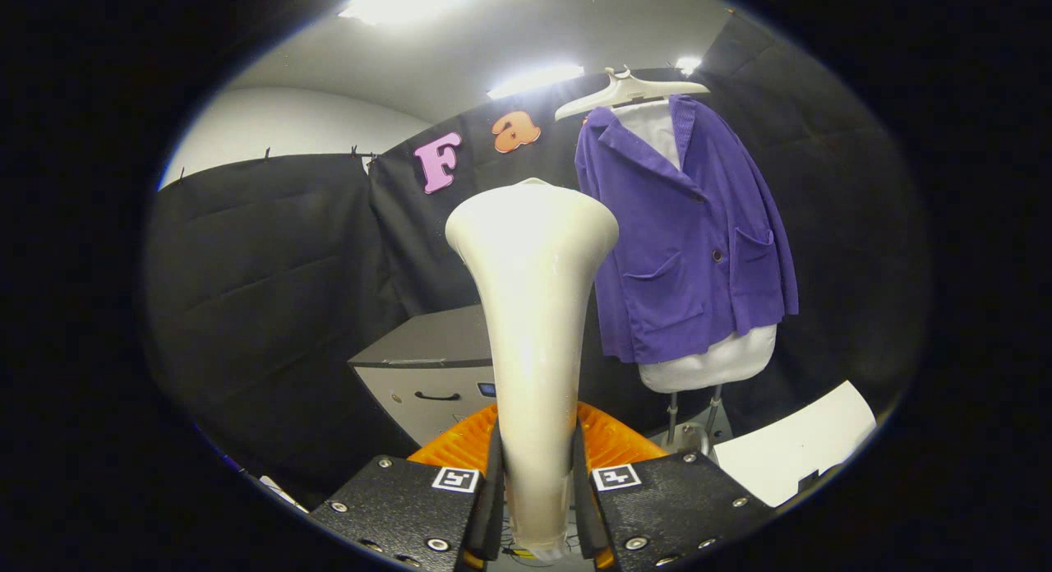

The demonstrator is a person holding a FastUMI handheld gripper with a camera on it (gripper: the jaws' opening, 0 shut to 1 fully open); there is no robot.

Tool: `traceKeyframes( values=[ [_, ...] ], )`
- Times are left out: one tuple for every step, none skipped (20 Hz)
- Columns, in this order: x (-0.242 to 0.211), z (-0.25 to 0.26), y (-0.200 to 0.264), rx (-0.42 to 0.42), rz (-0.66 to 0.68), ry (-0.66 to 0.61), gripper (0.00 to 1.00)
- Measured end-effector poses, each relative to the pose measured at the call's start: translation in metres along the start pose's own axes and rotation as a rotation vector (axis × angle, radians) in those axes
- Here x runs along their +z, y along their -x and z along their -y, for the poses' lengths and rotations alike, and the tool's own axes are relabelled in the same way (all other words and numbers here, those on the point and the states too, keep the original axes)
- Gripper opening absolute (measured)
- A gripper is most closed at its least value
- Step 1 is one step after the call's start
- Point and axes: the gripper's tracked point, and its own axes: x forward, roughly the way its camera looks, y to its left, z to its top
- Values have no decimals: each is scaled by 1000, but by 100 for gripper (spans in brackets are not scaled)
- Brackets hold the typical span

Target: Iron the clothes twice with a garment steamer, once on the left side and once on the right side.

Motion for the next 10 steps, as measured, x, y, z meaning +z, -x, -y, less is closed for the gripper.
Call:
traceKeyframes(
  values=[
    [14, 2, -4, 2, 17, 2, 36],
    [31, 4, -8, 4, 38, 4, 36],
    [47, 8, -14, 4, 63, 6, 36],
    [64, 10, -20, 3, 83, 12, 36],
    [80, 13, -26, 2, 105, 16, 36],
    [97, 16, -34, 3, 122, 20, 36],
    [113, 19, -42, 1, 139, 22, 36],
    [129, 24, -50, -3, 158, 26, 35],
    [145, 28, -58, -9, 177, 32, 36],
    [159, 34, -67, -18, 195, 31, 36]
  ],
)
